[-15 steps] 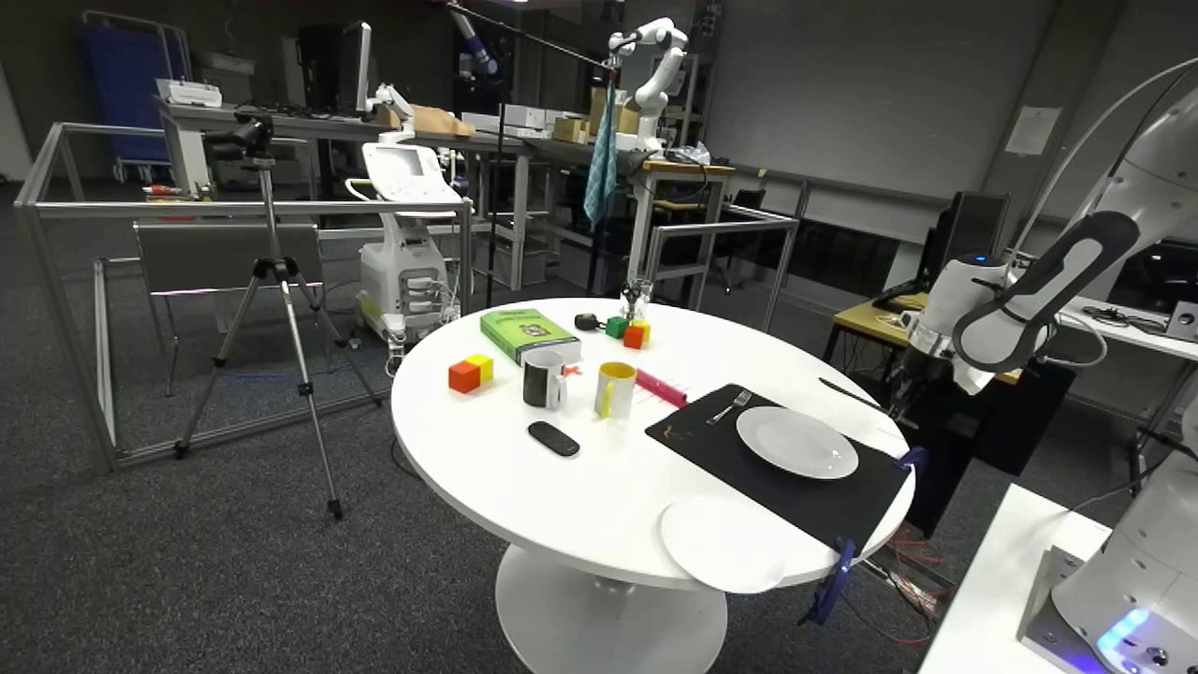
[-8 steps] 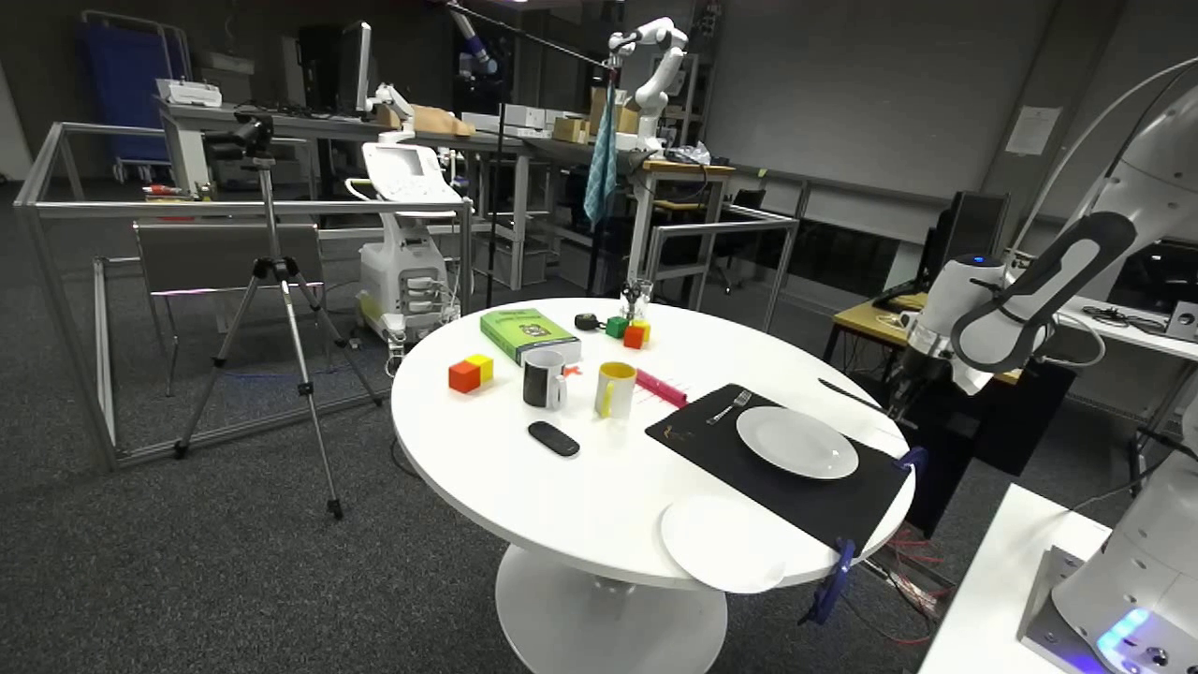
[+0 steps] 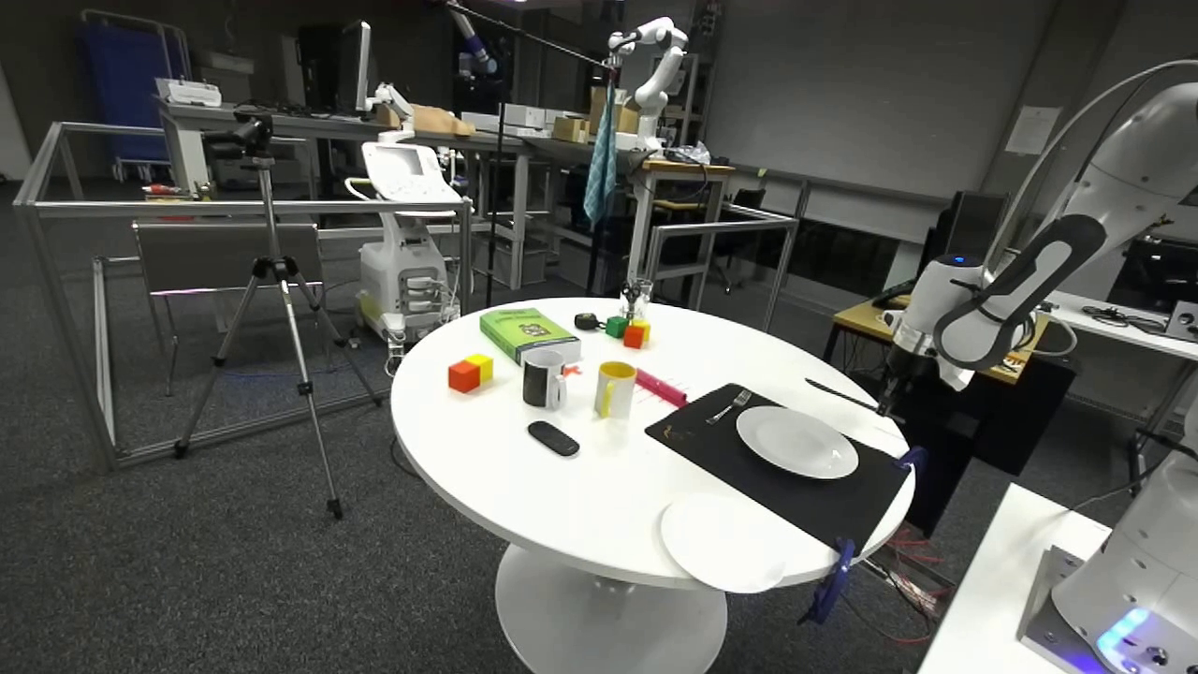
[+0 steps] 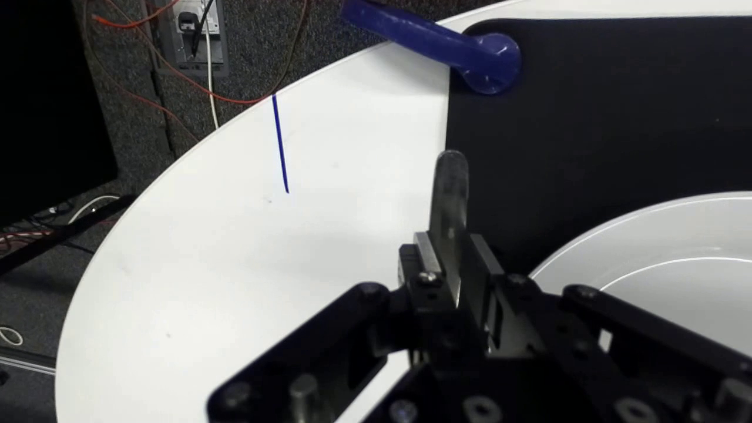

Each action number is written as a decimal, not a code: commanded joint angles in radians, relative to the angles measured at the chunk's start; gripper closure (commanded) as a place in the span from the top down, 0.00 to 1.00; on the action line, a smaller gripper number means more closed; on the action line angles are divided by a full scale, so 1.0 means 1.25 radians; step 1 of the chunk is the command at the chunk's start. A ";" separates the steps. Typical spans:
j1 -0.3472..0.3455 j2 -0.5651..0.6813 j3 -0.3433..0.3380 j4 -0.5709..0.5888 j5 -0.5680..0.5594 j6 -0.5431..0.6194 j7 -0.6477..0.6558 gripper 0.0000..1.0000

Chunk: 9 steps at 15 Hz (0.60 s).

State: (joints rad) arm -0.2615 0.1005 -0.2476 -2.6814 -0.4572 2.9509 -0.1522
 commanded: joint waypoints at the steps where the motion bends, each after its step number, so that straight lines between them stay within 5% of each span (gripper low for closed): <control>1: 0.004 0.065 0.017 0.049 0.065 0.030 -0.091 0.04; 5: -0.038 0.113 0.081 0.073 0.189 0.050 -0.191 0.04; 9: -0.172 0.139 0.234 0.092 0.373 0.056 -0.341 0.04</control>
State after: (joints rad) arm -0.3432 0.2479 -0.0838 -2.5946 -0.1162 2.9954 -0.4441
